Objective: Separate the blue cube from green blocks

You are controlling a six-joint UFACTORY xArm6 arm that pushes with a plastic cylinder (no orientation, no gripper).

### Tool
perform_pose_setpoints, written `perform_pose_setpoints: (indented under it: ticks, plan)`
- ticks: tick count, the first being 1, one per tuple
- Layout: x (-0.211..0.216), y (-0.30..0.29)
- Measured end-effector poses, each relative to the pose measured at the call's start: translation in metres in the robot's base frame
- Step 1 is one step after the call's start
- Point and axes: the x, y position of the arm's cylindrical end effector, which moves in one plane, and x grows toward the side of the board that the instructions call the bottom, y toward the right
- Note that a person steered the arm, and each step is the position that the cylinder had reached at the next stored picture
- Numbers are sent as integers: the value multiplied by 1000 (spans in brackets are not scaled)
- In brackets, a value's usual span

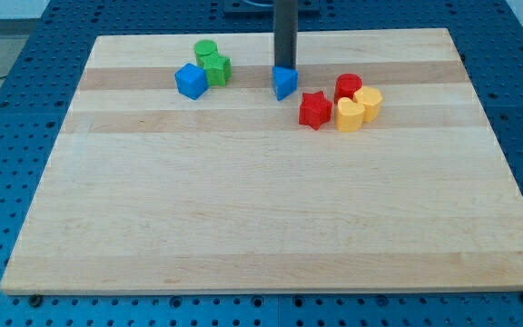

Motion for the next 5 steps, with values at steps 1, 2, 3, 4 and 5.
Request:
perform_pose_setpoints:
  ticks: [1, 2, 3, 4, 5]
  plan:
    - [-34, -5]
    - [-85, -45]
    - [-87, -118]
    - [-20, -137]
    - [51, -137]
